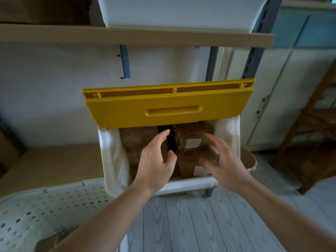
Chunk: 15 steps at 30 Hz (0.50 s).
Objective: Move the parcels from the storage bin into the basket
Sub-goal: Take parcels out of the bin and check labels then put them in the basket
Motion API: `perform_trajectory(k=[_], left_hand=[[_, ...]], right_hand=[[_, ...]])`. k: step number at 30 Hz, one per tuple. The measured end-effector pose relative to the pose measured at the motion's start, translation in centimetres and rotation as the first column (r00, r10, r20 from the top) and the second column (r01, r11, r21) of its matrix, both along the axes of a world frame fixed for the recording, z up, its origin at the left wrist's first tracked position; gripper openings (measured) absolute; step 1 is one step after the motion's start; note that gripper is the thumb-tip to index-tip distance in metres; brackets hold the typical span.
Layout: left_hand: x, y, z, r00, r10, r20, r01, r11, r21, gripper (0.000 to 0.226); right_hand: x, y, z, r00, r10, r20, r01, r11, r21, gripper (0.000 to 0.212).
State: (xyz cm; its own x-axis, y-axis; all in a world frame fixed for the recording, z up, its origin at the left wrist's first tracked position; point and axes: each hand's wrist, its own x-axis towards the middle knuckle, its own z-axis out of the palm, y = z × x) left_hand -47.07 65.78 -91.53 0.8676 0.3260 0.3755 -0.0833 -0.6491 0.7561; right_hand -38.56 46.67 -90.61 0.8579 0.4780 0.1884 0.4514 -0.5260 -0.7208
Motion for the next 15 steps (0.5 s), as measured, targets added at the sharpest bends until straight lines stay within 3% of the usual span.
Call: perform_trajectory(k=[8, 15], left_hand=[[4.8, -1.6, -2.6, 0.995, -0.016, -0.099, 0.012, 0.999, -0.040, 0.060], [9.2, -2.5, -5.2, 0.975, 0.037, -0.220, -0.088, 0.971, -0.224, 0.056]], right_hand=[[4.2, 2.1, -2.3, 0.989, -0.146, 0.018, 0.147, 0.989, -0.007, 0.078], [6.9, 5.7, -3.8, 0.973, -0.229, -0.002, 0.229, 0.973, 0.005, 0.096]])
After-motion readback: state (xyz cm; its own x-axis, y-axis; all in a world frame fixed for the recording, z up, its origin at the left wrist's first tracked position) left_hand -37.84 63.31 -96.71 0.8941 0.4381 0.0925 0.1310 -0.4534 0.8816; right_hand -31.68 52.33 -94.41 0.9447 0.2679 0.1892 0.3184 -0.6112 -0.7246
